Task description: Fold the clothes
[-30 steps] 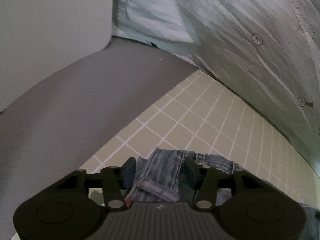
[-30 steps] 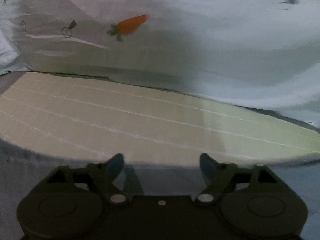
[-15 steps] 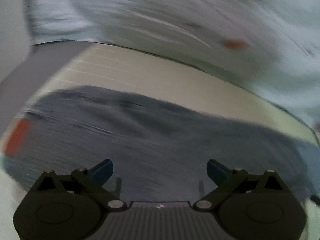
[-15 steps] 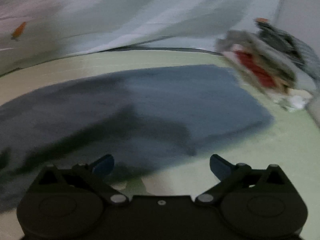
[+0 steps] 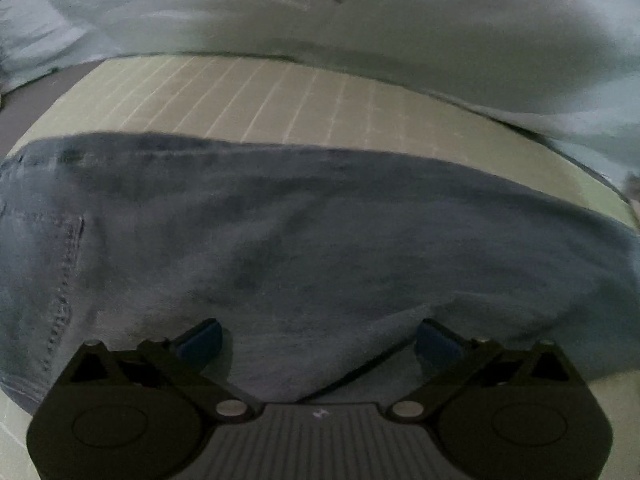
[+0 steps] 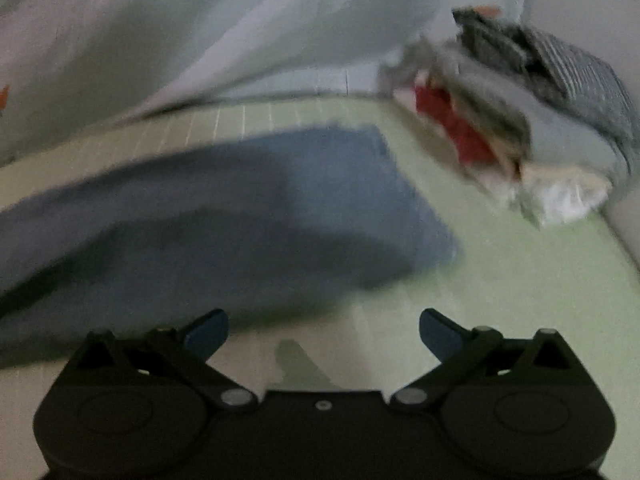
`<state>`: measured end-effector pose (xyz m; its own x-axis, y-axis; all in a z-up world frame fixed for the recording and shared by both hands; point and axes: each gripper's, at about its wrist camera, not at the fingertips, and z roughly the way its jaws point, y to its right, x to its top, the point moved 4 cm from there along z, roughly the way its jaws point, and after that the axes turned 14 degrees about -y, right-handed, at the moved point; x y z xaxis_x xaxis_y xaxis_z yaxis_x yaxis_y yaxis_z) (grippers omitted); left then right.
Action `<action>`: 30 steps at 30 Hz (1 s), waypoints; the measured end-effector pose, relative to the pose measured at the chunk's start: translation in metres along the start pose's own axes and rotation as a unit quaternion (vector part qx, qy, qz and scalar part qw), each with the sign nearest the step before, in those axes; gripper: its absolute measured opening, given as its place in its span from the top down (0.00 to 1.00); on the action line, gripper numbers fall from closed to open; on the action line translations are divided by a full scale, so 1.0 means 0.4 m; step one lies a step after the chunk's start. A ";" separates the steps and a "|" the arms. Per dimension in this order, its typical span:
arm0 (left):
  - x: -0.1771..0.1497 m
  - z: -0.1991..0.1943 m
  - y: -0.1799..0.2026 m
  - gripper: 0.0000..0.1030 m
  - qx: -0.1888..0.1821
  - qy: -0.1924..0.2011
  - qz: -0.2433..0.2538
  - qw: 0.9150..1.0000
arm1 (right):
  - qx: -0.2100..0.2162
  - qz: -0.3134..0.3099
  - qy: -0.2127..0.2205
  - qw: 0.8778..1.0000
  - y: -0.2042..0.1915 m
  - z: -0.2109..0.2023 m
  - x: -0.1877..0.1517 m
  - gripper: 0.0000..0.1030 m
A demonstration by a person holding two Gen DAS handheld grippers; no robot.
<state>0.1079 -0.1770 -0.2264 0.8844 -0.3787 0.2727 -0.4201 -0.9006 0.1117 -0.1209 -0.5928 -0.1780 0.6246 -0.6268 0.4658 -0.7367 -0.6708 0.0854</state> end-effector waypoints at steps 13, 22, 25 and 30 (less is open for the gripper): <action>0.011 0.052 0.030 0.00 0.073 0.014 -0.033 0.997 | 0.059 -0.035 0.026 0.997 0.154 0.277 0.375 0.32; 0.024 0.057 0.032 0.00 0.074 0.005 -0.032 0.997 | 0.102 -0.006 0.027 0.994 0.170 0.294 0.377 0.88; 0.020 0.058 0.033 0.00 0.073 0.010 -0.031 0.997 | 0.094 -0.018 0.074 0.993 0.176 0.237 0.370 0.89; 0.010 0.059 0.032 0.00 0.074 0.022 -0.031 0.997 | 0.109 0.008 0.143 0.984 0.197 0.150 0.408 0.90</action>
<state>0.1111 -0.1950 -0.2466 0.8968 -0.3147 0.3110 -0.3278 -0.9447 -0.0107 -0.0615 -0.7720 -0.1480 0.4919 -0.5226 0.6964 -0.6542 -0.7496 -0.1004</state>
